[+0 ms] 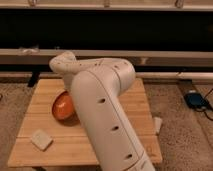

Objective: Drag the ceramic bowl in a circle

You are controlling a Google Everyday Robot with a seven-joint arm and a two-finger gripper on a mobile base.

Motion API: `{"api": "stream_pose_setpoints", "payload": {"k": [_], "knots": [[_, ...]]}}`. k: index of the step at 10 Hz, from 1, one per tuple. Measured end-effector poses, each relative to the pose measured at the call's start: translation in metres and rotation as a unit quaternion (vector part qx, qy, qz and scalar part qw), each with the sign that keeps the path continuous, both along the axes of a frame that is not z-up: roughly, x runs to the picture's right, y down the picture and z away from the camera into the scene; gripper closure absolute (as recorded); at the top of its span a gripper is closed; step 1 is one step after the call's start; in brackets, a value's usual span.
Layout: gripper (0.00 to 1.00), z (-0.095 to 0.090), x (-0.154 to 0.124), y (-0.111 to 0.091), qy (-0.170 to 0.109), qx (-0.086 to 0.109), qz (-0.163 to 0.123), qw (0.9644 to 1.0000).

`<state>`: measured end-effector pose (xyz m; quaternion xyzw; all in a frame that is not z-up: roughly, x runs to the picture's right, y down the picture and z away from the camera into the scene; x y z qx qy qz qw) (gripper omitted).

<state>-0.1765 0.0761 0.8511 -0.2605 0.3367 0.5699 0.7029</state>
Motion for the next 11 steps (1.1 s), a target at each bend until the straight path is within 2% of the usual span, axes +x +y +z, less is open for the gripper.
{"api": "stream_pose_setpoints", "payload": {"k": [2,4,6,7,8,9,10,11], "knots": [[1.00,-0.014,-0.024,0.015,-0.034,-0.004,-0.021,0.9992],[0.98,-0.024,-0.040,0.039,-0.061,-0.017,-0.048,0.9969],[0.83,-0.022,-0.034,0.049,-0.072,-0.029,-0.049,0.9958],[0.73,-0.017,-0.029,0.052,-0.087,-0.037,-0.038,0.9949],[0.61,-0.008,-0.018,0.049,-0.108,-0.043,-0.016,0.9931],[0.53,-0.004,-0.013,0.048,-0.127,-0.047,0.005,0.9907],[0.42,0.000,-0.007,0.046,-0.163,-0.053,0.043,0.9843],[0.39,0.003,0.003,0.044,-0.183,-0.055,0.071,0.9791]]}}
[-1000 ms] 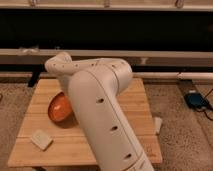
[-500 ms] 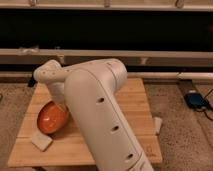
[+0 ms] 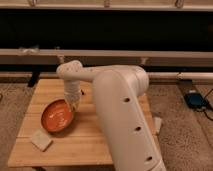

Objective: Drag the ceramic bowl in a circle

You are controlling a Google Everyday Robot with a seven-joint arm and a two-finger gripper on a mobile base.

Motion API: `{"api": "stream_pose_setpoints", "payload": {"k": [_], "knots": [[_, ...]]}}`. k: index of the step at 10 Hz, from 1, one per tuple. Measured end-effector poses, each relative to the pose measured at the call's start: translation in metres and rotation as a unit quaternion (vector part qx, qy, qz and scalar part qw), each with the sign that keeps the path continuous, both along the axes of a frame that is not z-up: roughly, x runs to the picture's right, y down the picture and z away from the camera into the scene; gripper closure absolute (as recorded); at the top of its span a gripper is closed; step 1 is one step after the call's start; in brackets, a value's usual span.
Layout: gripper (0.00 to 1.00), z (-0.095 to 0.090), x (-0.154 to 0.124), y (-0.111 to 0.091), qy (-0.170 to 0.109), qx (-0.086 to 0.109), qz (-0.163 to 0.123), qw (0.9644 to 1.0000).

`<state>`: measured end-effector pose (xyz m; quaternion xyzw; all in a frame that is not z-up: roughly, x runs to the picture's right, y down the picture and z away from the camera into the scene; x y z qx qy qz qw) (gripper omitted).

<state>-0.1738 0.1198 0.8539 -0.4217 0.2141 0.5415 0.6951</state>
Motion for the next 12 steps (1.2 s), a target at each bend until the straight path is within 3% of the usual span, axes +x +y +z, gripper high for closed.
{"api": "stream_pose_setpoints", "payload": {"k": [2,5,8,10,12], "knots": [[0.38,0.001,0.008,-0.003,-0.027,0.007,0.027,0.9993],[0.38,-0.012,0.013,-0.012,-0.049,0.041,0.037,0.9973],[0.38,-0.026,0.004,-0.017,-0.058,0.084,-0.002,0.9948],[0.38,-0.033,-0.003,-0.026,-0.054,0.117,-0.035,0.9911],[0.38,-0.032,0.000,-0.029,-0.051,0.122,-0.039,0.9904]]}}
